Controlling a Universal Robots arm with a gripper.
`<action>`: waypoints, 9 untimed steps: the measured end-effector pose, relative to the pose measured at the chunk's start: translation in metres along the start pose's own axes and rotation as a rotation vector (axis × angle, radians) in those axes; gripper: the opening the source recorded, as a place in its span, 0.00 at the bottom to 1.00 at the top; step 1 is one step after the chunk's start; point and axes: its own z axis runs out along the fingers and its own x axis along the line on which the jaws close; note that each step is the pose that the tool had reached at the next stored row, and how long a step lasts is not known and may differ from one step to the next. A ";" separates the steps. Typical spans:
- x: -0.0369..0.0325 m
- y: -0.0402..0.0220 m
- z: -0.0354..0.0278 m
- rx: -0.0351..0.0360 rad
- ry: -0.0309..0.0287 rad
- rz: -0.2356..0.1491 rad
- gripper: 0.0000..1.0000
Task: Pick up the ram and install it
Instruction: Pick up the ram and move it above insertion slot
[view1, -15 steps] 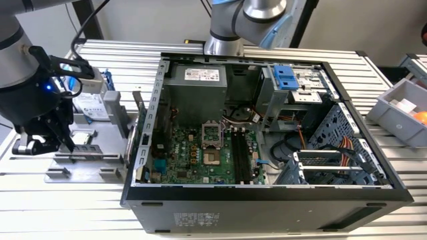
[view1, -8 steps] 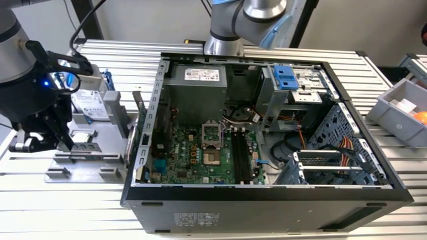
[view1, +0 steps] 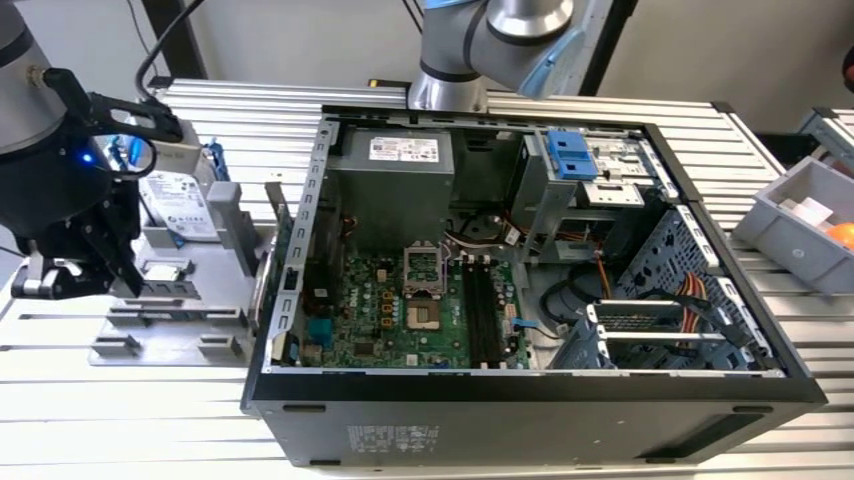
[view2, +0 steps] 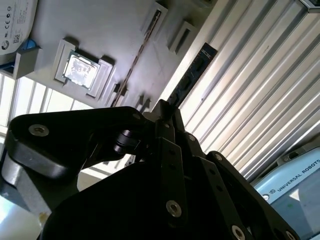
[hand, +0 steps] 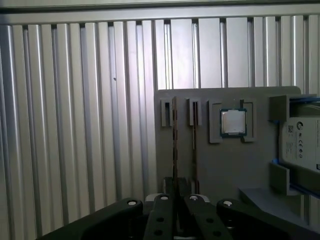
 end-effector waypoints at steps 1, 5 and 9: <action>0.0000 0.0000 -0.0009 0.0000 0.0000 0.000 0.00; -0.0001 0.0001 -0.0050 -0.0001 0.0002 0.000 0.00; -0.0001 0.0002 -0.0088 0.0001 0.0002 0.000 0.00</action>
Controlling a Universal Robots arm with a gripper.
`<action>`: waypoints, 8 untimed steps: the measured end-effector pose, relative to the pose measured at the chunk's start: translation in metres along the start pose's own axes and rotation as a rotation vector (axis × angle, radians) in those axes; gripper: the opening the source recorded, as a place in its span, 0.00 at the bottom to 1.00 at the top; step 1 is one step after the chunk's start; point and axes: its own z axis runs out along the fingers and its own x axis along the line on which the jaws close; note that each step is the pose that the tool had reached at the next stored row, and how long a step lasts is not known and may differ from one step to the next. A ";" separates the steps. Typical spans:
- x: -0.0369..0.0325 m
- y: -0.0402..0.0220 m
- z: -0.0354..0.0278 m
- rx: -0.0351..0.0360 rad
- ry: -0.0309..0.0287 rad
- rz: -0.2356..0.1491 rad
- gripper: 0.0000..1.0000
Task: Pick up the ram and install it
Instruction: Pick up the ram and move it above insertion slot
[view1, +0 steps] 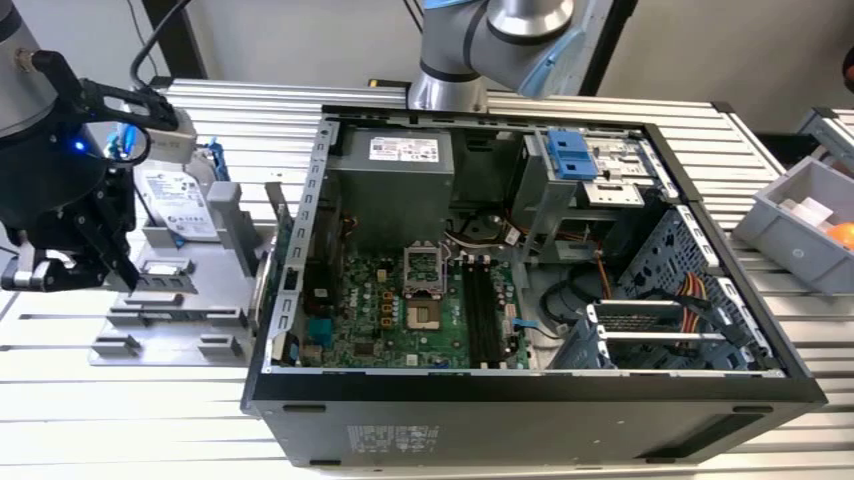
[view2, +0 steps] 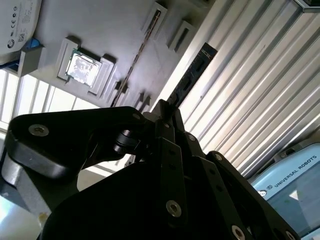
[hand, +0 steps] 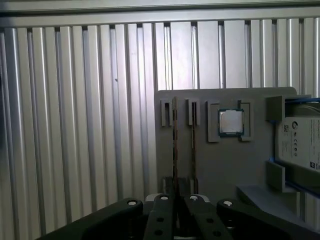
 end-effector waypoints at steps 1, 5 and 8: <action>0.0000 0.0000 -0.0010 0.0000 0.0001 0.000 0.00; -0.0001 0.0001 -0.0049 -0.0001 0.0002 0.000 0.00; -0.0001 0.0001 -0.0075 0.0000 0.0003 0.000 0.00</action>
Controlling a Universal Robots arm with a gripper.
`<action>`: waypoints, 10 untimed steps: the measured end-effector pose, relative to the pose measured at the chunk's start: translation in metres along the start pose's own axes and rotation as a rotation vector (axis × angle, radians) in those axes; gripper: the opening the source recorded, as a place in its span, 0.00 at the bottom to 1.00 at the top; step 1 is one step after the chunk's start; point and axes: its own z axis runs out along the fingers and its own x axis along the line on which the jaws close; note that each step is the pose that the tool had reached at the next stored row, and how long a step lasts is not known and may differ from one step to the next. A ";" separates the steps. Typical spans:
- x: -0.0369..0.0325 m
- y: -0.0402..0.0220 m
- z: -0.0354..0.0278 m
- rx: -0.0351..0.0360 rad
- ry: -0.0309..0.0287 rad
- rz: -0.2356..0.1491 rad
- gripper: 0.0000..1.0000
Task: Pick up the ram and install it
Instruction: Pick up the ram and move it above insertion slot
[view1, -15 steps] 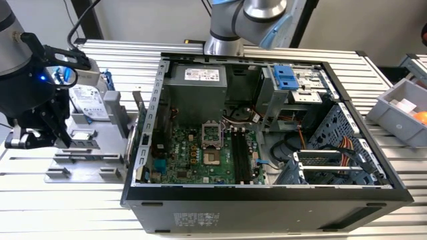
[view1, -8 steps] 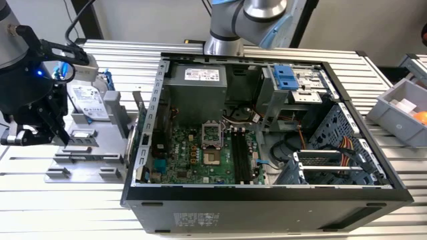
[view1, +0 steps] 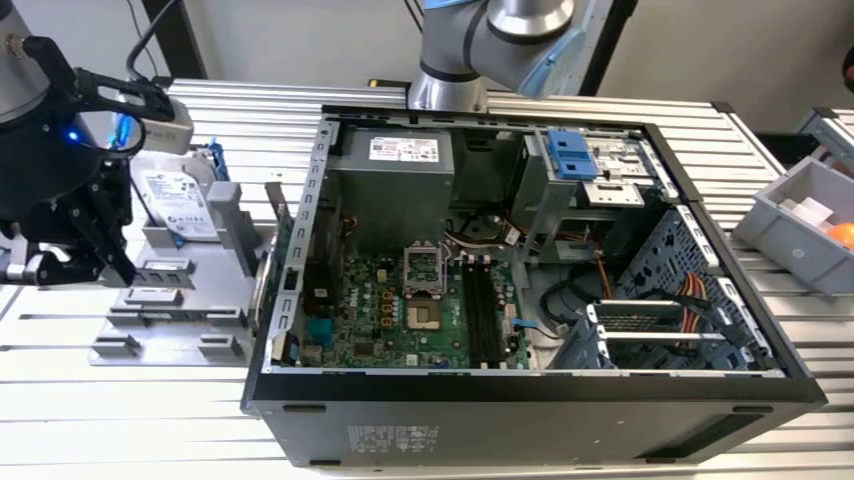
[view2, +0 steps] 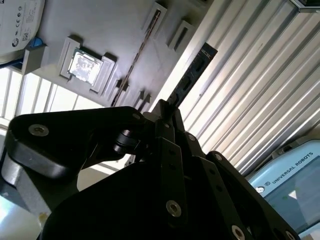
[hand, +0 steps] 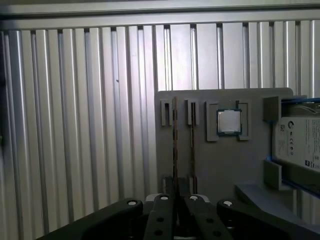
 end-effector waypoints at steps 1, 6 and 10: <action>0.0000 0.0000 -0.0009 0.0000 0.0001 0.000 0.00; -0.0001 0.0001 -0.0054 -0.0001 0.0005 0.000 0.00; -0.0002 0.0002 -0.0087 0.0000 0.0007 0.000 0.00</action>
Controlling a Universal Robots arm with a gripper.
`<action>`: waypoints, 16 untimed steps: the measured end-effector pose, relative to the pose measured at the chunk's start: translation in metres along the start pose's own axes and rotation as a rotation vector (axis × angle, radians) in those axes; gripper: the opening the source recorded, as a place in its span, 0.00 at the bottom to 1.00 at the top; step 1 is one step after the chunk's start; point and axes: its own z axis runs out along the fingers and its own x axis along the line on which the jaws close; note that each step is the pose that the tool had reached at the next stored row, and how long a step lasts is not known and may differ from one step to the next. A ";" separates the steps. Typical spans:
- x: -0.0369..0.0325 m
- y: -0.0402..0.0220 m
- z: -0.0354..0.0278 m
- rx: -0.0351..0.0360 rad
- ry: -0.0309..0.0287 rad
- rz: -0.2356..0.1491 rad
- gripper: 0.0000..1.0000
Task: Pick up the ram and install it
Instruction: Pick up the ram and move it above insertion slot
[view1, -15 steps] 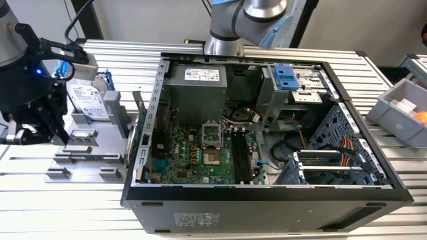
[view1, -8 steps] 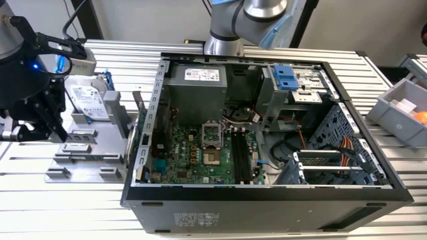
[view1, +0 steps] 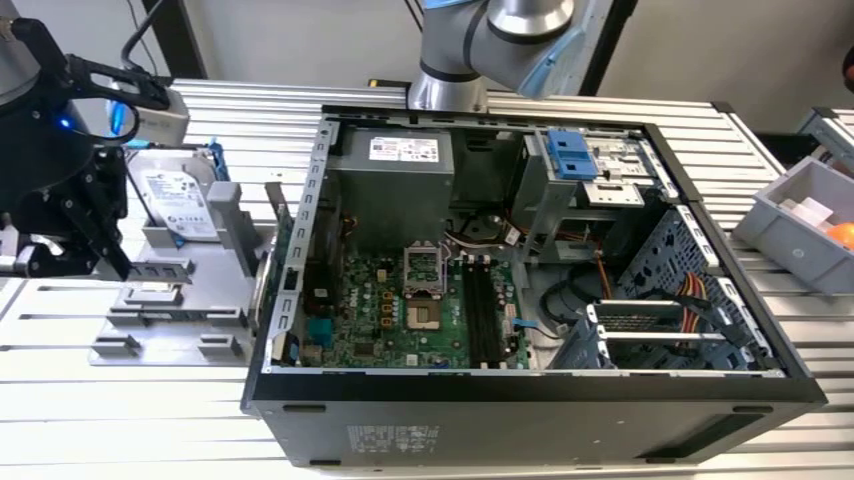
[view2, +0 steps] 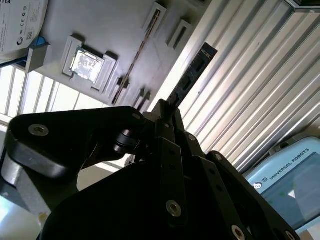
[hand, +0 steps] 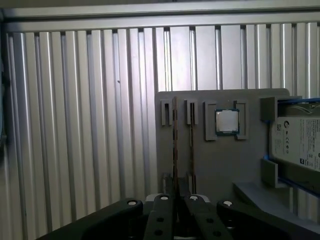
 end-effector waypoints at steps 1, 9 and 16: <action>0.0000 0.0000 -0.0007 0.0000 0.0002 0.000 0.00; -0.0004 0.0002 -0.0098 0.0001 0.0010 0.000 0.00; -0.0007 0.0004 -0.0190 0.0001 0.0013 0.000 0.00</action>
